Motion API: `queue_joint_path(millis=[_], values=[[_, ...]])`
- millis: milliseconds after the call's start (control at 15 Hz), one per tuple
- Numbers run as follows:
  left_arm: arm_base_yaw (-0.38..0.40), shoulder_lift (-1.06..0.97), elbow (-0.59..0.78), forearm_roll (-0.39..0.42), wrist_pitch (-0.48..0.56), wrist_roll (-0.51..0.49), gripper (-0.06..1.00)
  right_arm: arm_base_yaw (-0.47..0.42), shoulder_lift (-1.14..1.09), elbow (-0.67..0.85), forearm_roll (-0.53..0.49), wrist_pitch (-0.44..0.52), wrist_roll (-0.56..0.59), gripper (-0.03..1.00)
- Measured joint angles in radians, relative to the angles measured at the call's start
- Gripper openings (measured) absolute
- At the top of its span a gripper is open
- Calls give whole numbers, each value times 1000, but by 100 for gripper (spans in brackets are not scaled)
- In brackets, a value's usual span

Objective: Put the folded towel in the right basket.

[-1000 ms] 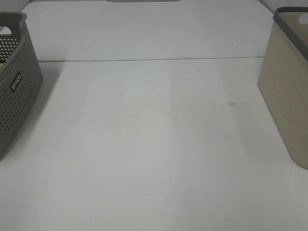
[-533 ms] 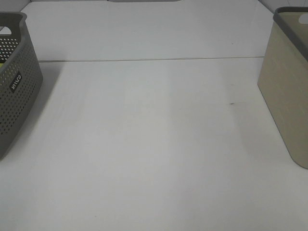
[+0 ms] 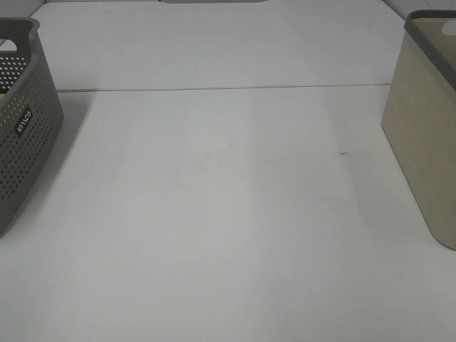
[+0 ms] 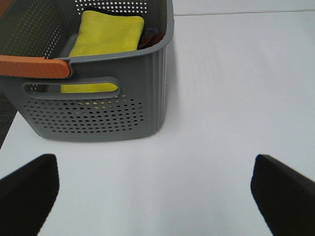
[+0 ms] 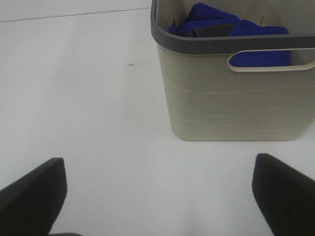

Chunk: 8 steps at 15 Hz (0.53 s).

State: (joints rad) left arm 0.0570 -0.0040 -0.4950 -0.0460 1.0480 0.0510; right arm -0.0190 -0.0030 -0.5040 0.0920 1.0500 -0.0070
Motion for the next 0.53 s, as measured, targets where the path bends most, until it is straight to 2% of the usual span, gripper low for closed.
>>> queue_joint_path(millis=[533], values=[[0, 0, 0, 0, 0, 0, 99, 0, 0, 0, 0, 0, 0, 97]])
